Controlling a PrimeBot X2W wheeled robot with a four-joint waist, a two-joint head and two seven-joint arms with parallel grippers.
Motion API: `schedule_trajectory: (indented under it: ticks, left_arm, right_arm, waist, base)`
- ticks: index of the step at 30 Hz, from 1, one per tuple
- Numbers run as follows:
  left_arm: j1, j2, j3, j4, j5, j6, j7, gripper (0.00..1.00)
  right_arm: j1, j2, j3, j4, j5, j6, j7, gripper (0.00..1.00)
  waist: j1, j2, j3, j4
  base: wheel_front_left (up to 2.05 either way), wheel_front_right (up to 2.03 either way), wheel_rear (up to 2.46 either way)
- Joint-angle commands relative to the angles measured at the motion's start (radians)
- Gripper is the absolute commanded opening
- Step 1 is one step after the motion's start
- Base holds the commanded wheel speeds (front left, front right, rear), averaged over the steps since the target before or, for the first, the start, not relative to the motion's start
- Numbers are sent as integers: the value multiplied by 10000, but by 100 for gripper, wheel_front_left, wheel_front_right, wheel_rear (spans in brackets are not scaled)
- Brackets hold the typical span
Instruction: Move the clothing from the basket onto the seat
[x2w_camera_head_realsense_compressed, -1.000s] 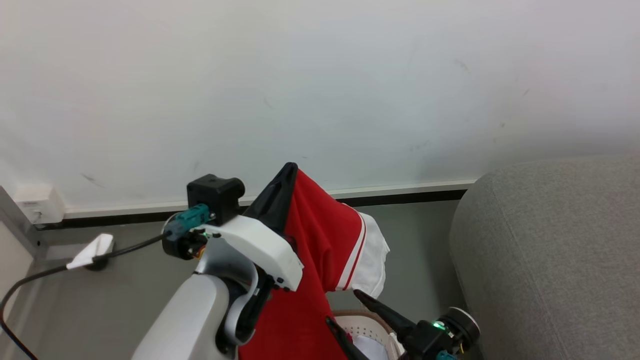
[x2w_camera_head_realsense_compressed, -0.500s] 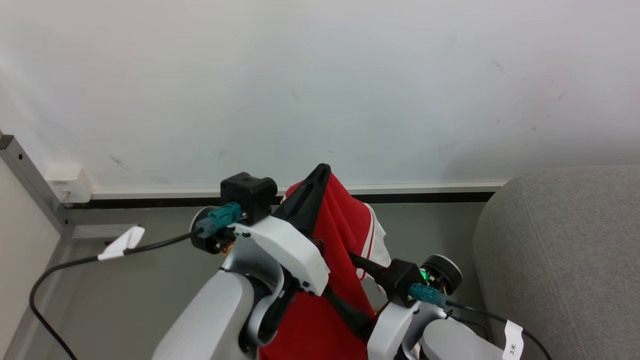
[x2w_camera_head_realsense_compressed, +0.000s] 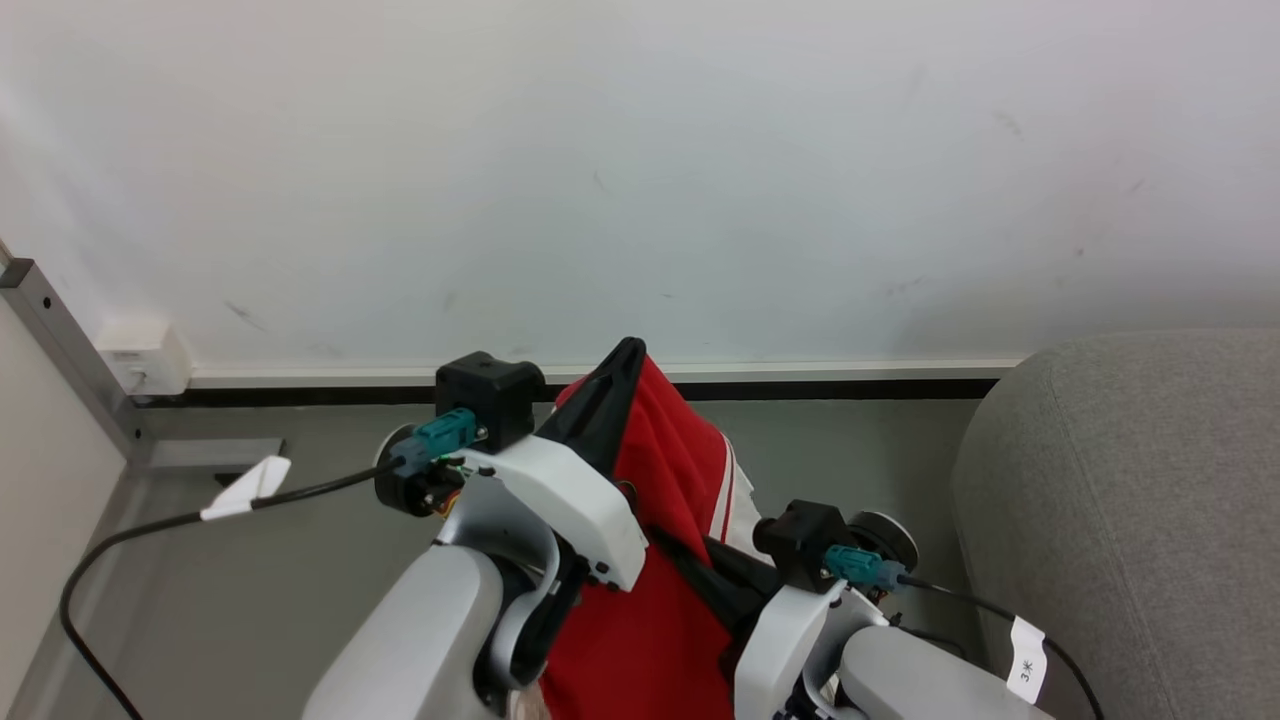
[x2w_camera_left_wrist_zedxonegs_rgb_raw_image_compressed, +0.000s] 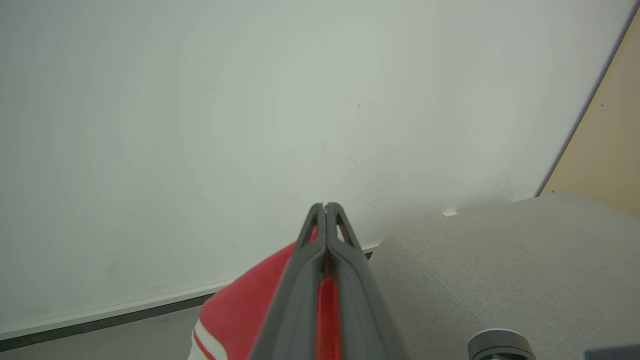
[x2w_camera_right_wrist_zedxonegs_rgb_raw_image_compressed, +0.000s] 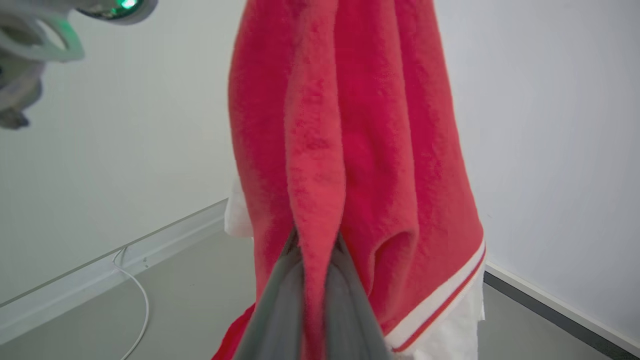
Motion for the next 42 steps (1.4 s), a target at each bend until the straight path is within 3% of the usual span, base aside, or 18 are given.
schedule_trajectory:
  ticks: [1,8,9,10,11,29,36,42]
  left_arm:
    - [79,99,28,50,-55,32,-69,0]
    - [134,171,-5,103,-69,81,-52,0]
    - [154,171,-7,103,-86,92,-37,20]
    - [175,170,-10,96,-100,97,-25,49]
    - [187,174,-18,81,-108,118,-18,100]
    - [351,343,-71,-106,-76,372,-50,100]
    - [582,470,-39,-332,-125,466,-108,100]
    - [932,610,-39,-621,-137,531,-225,100]
  right_arm:
    - [-261,-21,12,120,84,-21,-82,0]
    - [-297,-18,-378,-22,-5,-21,-136,0]
    - [-254,-19,-458,-52,-69,-21,-137,0]
    - [-207,-19,-518,-74,-107,-21,-138,0]
    - [-178,-19,-563,-95,-156,-23,-138,0]
    - [-85,-26,-1924,-250,-874,-21,-141,0]
    - [-289,-25,-2615,-238,-1446,-21,-141,0]
    - [-383,-49,-3350,-400,-2108,-21,-141,0]
  waist:
    - [-1,0,-1,-35]
    - [-1,0,-42,-61]
    - [-1,0,-55,-58]
    - [-1,0,-67,-54]
    - [-1,0,-69,-50]
    - [-1,0,-8,-176]
    - [-1,0,135,-665]
    - [-1,0,345,-1665]
  base:
    - [0,0,0]
    - [0,0,0]
    - [0,0,0]
    - [0,0,0]
    - [0,0,0]
    - [0,0,0]
    - [0,0,0]
    - [0,0,0]
